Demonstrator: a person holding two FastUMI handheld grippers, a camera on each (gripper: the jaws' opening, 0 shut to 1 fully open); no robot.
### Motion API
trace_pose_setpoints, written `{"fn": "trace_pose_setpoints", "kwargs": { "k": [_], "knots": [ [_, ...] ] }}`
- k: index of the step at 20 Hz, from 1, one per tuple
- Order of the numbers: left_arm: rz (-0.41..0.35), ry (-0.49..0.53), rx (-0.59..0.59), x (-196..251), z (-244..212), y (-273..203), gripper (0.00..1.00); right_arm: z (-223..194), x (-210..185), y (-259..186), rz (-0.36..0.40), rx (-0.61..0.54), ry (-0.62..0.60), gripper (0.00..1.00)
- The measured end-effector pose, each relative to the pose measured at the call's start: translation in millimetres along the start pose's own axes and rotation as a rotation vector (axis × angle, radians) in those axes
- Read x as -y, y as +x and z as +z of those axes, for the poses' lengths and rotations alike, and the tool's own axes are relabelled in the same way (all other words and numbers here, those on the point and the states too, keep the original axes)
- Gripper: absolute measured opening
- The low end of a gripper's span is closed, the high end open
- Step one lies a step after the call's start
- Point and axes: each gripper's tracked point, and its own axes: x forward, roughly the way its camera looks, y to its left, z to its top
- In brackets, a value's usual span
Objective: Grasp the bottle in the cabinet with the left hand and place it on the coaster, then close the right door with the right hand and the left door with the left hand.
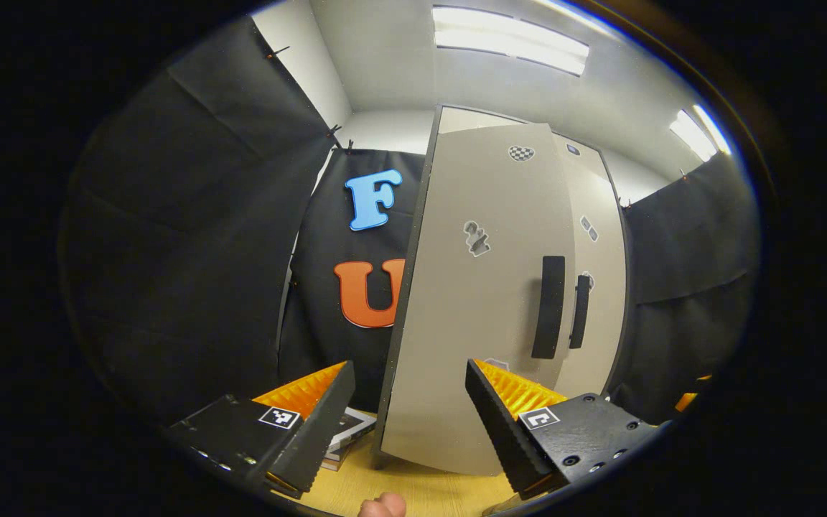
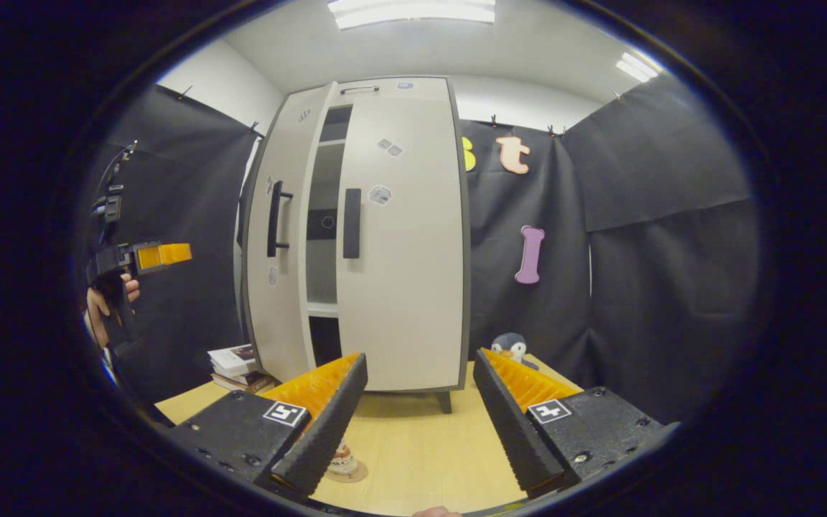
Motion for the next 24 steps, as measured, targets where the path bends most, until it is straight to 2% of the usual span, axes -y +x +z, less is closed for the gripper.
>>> {"fn": "trace_pose_setpoints", "kwargs": {
  "k": [4,5,7,10,11,12,14,16,19,20,22,23,24],
  "knots": [
    [0.006,-0.016,-0.009,18,-23,-22,0.99,-10,-3,7,0.003,-0.025,-0.023,0.97],
    [0.003,-0.021,-0.011,24,-30,-26,0.99,-9,-2,8,-0.001,-0.023,-0.026,1.0],
    [0.01,-0.019,-0.014,32,-44,-38,0.99,-11,-2,9,-0.003,-0.02,-0.025,0.97],
    [0.051,-0.054,-0.058,38,-76,-58,0.99,-18,-1,9,-0.003,-0.04,-0.023,0.94],
    [0.064,-0.059,-0.073,39,-85,-66,0.99,-18,-1,5,-0.004,-0.037,-0.018,0.95],
    [0.088,-0.059,-0.084,35,-92,-72,0.95,-19,-2,4,-0.002,-0.036,-0.016,1.0],
    [0.133,-0.072,-0.114,29,-107,-85,0.95,-24,2,2,-0.011,-0.045,-0.034,0.97],
    [0.144,-0.078,-0.126,30,-113,-95,0.95,-26,4,0,-0.008,-0.046,-0.042,0.98],
    [0.15,-0.019,-0.114,28,-116,-104,0.95,-27,0,0,0.018,-0.041,-0.017,0.94],
    [0.155,0.013,-0.1,27,-116,-105,0.9,-26,-2,1,0.027,-0.039,-0.006,0.97],
    [0.16,0.07,-0.102,30,-118,-108,0.99,-24,-6,2,0.042,-0.039,0.006,0.97],
    [0.156,0.086,-0.099,33,-117,-109,0.95,-22,-8,2,0.045,-0.034,0.006,0.97],
    [0.141,0.094,-0.091,39,-115,-108,0.95,-20,-9,1,0.049,-0.03,0.004,0.97]
  ]
}}
